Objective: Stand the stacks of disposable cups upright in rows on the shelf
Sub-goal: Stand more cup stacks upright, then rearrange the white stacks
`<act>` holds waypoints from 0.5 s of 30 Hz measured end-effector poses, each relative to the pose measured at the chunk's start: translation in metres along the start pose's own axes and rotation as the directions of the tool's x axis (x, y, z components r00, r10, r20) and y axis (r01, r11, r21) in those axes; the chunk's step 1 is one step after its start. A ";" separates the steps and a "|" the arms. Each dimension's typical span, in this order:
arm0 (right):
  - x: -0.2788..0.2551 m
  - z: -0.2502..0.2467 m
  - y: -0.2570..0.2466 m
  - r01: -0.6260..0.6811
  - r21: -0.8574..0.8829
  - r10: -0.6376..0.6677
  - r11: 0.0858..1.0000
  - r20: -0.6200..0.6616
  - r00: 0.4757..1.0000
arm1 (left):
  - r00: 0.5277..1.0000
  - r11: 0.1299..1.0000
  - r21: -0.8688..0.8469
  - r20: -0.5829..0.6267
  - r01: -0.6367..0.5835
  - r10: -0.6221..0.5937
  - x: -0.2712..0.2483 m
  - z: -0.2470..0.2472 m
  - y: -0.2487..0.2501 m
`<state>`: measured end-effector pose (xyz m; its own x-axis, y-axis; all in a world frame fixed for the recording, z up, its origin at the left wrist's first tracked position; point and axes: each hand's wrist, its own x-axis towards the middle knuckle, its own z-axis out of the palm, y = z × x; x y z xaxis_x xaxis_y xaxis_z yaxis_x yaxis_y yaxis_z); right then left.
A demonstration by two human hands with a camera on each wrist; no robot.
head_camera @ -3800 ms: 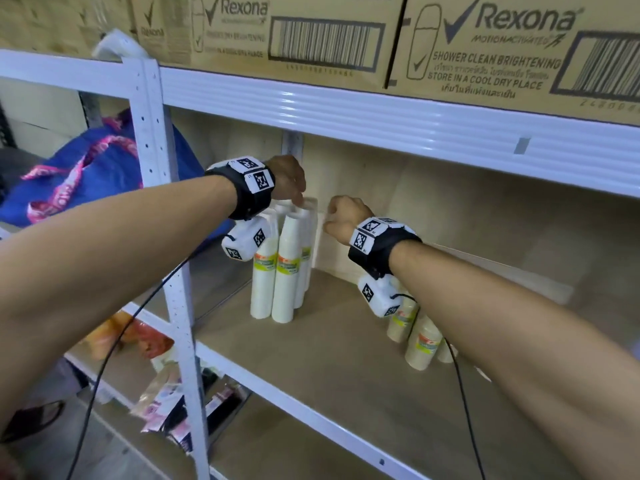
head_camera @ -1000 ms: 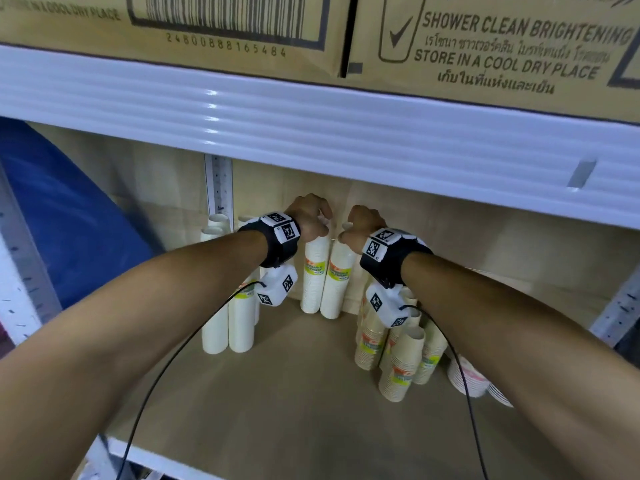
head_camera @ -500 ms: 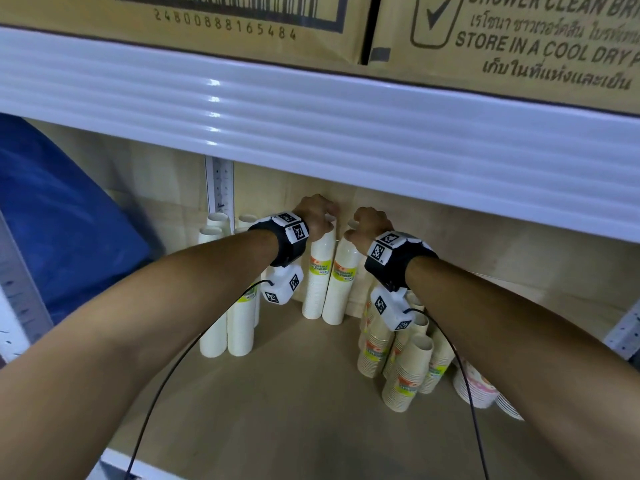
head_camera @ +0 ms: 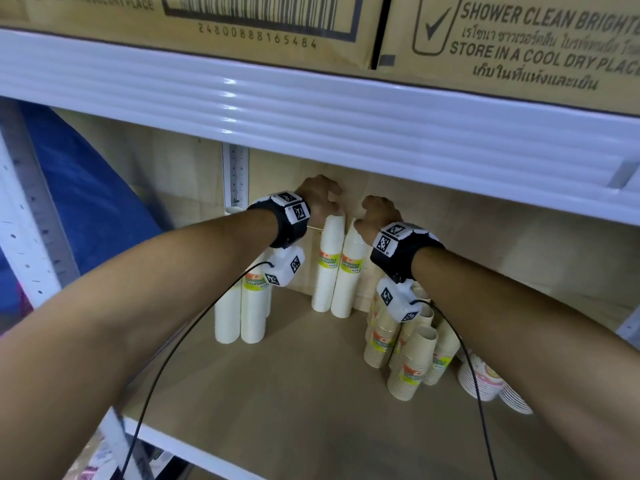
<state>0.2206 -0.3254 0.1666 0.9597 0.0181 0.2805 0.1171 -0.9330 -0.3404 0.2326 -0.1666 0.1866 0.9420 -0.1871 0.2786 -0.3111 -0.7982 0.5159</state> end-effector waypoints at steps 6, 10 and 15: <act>-0.013 -0.002 -0.030 0.080 0.029 -0.080 0.996 -0.016 0.997 | 0.996 0.999 0.020 -0.079 0.033 -0.031 -0.024 -0.041 -0.006; -0.024 0.003 -0.058 0.164 0.054 -0.165 0.985 0.008 0.986 | 0.990 0.994 0.072 -0.120 0.085 -0.076 -0.042 -0.067 -0.019; -0.035 0.015 -0.094 0.219 0.063 -0.221 0.974 0.024 0.975 | 0.981 0.979 0.143 -0.153 0.143 -0.120 -0.068 -0.090 -0.042</act>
<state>0.1794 -0.2326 0.1750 0.9160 0.2321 0.3273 0.3401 -0.8819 -0.3265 0.1699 -0.0691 0.2185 0.9422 0.0003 0.3352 -0.1523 -0.8904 0.4289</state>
